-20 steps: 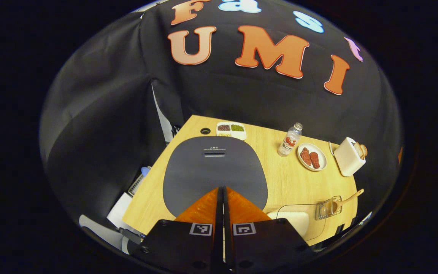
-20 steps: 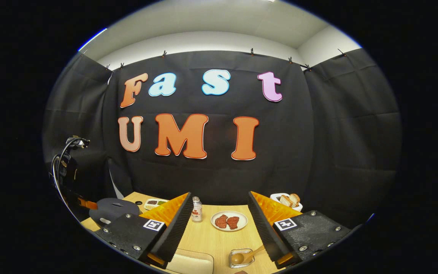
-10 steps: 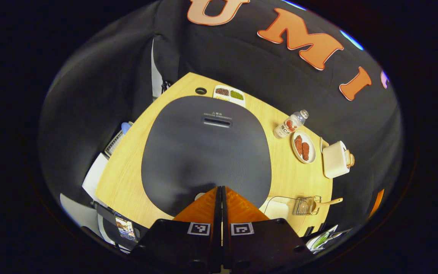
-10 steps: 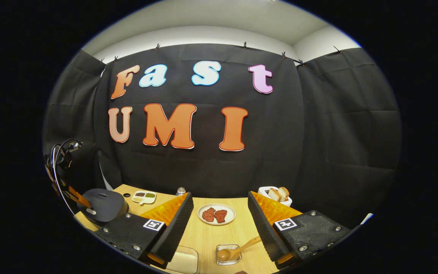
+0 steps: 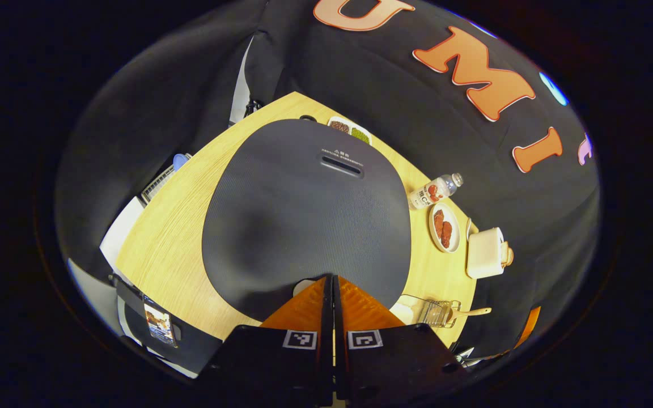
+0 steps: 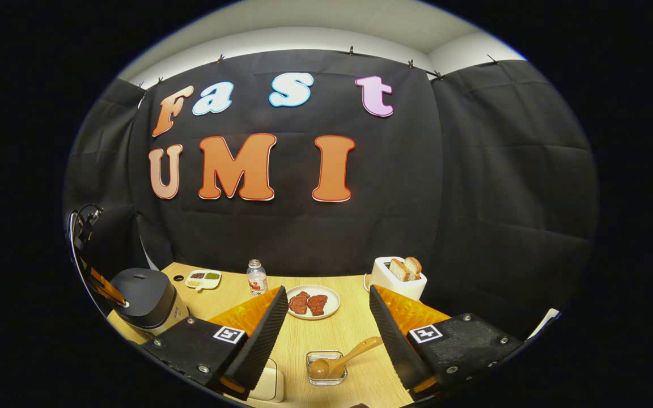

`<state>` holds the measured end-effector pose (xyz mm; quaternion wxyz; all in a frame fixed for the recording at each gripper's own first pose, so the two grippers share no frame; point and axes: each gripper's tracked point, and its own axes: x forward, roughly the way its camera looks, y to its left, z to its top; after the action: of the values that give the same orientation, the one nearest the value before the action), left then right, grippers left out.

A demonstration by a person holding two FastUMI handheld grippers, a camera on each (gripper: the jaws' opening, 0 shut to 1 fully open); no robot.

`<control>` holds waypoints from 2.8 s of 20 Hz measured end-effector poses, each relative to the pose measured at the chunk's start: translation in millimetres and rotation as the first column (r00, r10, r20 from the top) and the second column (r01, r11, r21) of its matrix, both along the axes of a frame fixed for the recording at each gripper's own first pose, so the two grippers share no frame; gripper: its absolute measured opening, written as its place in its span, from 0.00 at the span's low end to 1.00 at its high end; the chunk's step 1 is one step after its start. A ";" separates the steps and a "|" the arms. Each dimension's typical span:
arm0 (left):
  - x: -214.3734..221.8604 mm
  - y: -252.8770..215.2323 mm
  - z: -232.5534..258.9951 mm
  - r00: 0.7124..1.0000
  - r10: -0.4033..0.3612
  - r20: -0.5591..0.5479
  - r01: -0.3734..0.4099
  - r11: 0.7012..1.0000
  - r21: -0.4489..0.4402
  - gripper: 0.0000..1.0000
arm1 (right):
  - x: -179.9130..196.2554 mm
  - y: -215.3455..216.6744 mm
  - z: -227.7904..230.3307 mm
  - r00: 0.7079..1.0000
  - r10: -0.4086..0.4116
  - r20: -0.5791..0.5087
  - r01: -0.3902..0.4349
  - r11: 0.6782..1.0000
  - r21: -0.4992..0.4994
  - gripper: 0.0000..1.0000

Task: Close the left gripper, press the button to open the rice cooker; take a wooden spoon from the chopstick holder with the right hand, scoop a spoonful of rice and pour it into the rice cooker, then put the wooden spoon back into the chopstick holder.

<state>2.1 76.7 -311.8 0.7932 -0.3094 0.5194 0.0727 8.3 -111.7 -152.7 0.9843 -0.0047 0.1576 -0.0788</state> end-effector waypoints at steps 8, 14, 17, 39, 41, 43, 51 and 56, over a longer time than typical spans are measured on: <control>29.5 38.6 106.3 0.907 0.035 0.419 -0.176 0.936 0.303 0.06 | -20.0 -21.6 -98.8 0.969 0.026 -0.246 0.010 0.989 0.146 0.90; 16.5 4.0 152.8 0.872 -0.007 0.490 -0.219 0.888 0.404 0.06 | -26.3 -43.3 -157.5 0.922 0.071 -0.381 0.006 0.980 0.197 0.85; 4.4 -10.5 172.8 0.854 -0.087 0.513 -0.211 0.843 0.494 0.05 | -19.4 -48.1 -178.9 0.903 0.091 -0.420 0.024 0.965 0.260 0.87; -42.7 7.3 196.4 0.851 -0.194 0.487 -0.233 0.692 0.683 0.36 | 34.7 -24.7 -226.7 0.894 0.084 -0.441 0.094 0.926 0.366 0.12; -38.8 11.4 195.4 0.836 -0.218 0.503 -0.228 0.695 0.682 0.43 | 34.7 -21.9 -198.7 0.910 0.054 -0.411 0.105 0.929 0.354 0.12; -32.9 12.7 193.7 0.813 -0.259 0.522 -0.217 0.696 0.684 0.59 | 36.4 -14.7 -158.7 0.935 0.029 -0.354 0.100 0.935 0.340 0.10; -33.8 11.7 156.3 0.788 -0.353 0.504 -0.108 0.727 0.678 0.87 | 16.4 103.1 -86.9 0.959 0.219 -0.182 -0.143 0.923 0.357 0.10; -44.7 28.8 144.9 0.794 -0.360 0.490 -0.089 0.727 0.680 0.87 | 1.3 143.6 -114.2 0.942 0.278 -0.186 -0.234 0.946 0.226 0.10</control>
<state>-42.6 105.5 -166.9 0.9737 0.0329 0.2054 0.0933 9.6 31.9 -266.9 0.9587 0.0655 0.2685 0.0677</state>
